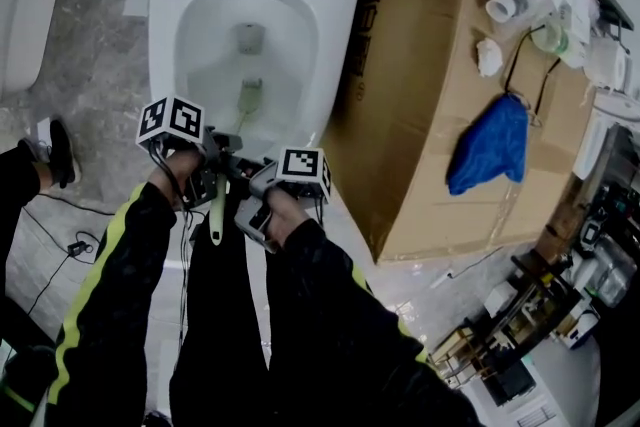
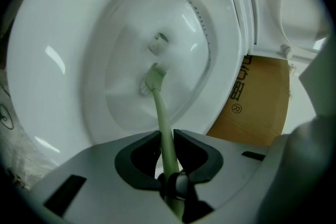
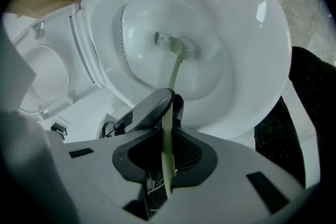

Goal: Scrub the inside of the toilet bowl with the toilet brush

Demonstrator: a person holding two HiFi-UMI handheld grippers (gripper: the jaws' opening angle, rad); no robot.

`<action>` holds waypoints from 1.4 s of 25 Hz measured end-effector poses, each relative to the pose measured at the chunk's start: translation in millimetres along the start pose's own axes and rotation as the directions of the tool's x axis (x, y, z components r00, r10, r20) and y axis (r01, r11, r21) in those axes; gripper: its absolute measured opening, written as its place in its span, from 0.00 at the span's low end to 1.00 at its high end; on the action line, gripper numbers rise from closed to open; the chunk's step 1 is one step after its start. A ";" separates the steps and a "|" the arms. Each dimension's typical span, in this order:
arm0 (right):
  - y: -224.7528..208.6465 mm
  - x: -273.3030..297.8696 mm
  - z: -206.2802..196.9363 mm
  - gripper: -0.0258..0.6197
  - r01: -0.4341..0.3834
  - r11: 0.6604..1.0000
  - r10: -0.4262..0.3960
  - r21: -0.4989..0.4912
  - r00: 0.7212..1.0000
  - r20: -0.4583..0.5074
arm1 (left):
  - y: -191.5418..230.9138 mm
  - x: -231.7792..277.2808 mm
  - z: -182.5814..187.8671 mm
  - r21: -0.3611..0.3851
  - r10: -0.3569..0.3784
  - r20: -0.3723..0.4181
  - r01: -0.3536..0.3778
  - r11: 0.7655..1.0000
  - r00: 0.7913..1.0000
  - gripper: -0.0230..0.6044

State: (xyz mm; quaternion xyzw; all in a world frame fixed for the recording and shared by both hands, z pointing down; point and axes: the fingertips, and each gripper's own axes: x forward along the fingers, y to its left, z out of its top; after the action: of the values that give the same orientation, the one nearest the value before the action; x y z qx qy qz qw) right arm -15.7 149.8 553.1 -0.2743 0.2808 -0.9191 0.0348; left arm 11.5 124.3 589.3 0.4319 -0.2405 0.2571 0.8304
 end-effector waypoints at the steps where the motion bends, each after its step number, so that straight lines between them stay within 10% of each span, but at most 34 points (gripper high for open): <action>1: 0.2 1.6 -3.6 0.13 0.002 1.000 -0.002 0.001 1.000 -0.019 | 2.4 -1.8 -1.6 0.008 0.014 -0.010 -0.014 1.000 1.000 0.16; 11: -2.2 9.1 -10.9 0.13 0.082 0.990 -0.102 -0.114 0.979 -0.175 | 9.6 -13.3 0.4 -0.068 0.018 0.083 -0.012 0.998 0.996 0.16; 23: -13.8 -5.4 -7.5 0.13 0.253 0.885 -0.417 -0.390 0.804 -0.424 | 10.5 -5.5 0.6 -0.254 -0.043 0.306 0.125 0.959 0.951 0.16; 35: -3.8 -0.8 10.2 0.13 0.257 0.827 -0.511 -0.500 0.714 -0.478 | 4.0 -2.7 22.0 -0.283 -0.057 0.383 0.176 0.943 0.922 0.16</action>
State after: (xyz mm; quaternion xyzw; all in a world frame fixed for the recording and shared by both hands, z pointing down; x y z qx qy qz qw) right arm -9.3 148.1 561.9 -0.0273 0.3928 -0.8663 -0.3074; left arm 3.1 107.2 601.3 0.3494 -0.4033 0.0797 0.8419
